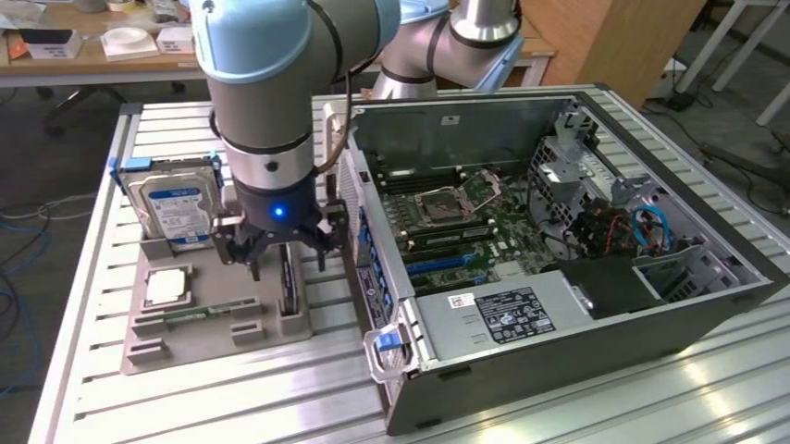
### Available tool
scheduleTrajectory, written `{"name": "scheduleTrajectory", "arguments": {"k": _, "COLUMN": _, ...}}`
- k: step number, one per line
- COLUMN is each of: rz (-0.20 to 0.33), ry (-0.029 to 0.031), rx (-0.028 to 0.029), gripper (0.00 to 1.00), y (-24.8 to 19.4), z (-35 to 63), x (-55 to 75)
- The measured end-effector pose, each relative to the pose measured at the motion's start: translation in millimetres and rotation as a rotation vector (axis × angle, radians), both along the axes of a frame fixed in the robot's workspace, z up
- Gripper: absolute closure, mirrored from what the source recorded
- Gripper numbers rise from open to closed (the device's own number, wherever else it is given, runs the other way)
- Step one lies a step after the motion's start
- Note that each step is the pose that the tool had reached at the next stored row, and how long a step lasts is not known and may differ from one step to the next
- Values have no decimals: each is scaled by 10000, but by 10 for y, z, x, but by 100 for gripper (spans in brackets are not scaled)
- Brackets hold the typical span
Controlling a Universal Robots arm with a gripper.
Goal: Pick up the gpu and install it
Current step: 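Pick up the gpu and move the gpu toward the slot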
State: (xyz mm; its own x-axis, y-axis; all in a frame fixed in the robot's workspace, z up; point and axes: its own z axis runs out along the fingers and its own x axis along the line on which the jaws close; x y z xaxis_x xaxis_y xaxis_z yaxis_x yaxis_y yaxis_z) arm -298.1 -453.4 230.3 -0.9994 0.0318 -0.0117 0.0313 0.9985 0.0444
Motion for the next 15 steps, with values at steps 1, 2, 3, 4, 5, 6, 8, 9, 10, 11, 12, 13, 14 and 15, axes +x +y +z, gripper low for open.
{"name": "scheduleTrajectory", "arguments": {"k": 1, "rz": 0, "ry": -1, "rx": 1, "gripper": 18, "y": -1, "z": -18, "x": 0}}
{"name": "scheduleTrajectory", "arguments": {"k": 2, "rz": 0, "ry": -1, "rx": 0, "gripper": 18, "y": -1, "z": -34, "x": 0}}
{"name": "scheduleTrajectory", "arguments": {"k": 3, "rz": 1, "ry": -1, "rx": 0, "gripper": 18, "y": 1, "z": -43, "x": -1}}
{"name": "scheduleTrajectory", "arguments": {"k": 4, "rz": 1, "ry": 1, "rx": -1, "gripper": 18, "y": 6, "z": -47, "x": -2}}
{"name": "scheduleTrajectory", "arguments": {"k": 5, "rz": 1, "ry": 0, "rx": -1, "gripper": 18, "y": 11, "z": -51, "x": -3}}
{"name": "scheduleTrajectory", "arguments": {"k": 6, "rz": 2, "ry": 1, "rx": -1, "gripper": 18, "y": 19, "z": -54, "x": -3}}
{"name": "scheduleTrajectory", "arguments": {"k": 8, "rz": 1, "ry": 1, "rx": -2, "gripper": 18, "y": 39, "z": -61, "x": -5}}
{"name": "scheduleTrajectory", "arguments": {"k": 9, "rz": 1, "ry": 1, "rx": -1, "gripper": 18, "y": 53, "z": -64, "x": -5}}
{"name": "scheduleTrajectory", "arguments": {"k": 10, "rz": 2, "ry": 0, "rx": -1, "gripper": 18, "y": 68, "z": -67, "x": -5}}
{"name": "scheduleTrajectory", "arguments": {"k": 11, "rz": 1, "ry": 0, "rx": 0, "gripper": 18, "y": 83, "z": -69, "x": -5}}
{"name": "scheduleTrajectory", "arguments": {"k": 12, "rz": 1, "ry": 0, "rx": 1, "gripper": 18, "y": 99, "z": -72, "x": -5}}
{"name": "scheduleTrajectory", "arguments": {"k": 13, "rz": 1, "ry": -1, "rx": 0, "gripper": 18, "y": 115, "z": -75, "x": -5}}
{"name": "scheduleTrajectory", "arguments": {"k": 14, "rz": 1, "ry": 0, "rx": 0, "gripper": 18, "y": 130, "z": -77, "x": -5}}
{"name": "scheduleTrajectory", "arguments": {"k": 15, "rz": 0, "ry": 0, "rx": 0, "gripper": 18, "y": 142, "z": -80, "x": -6}}
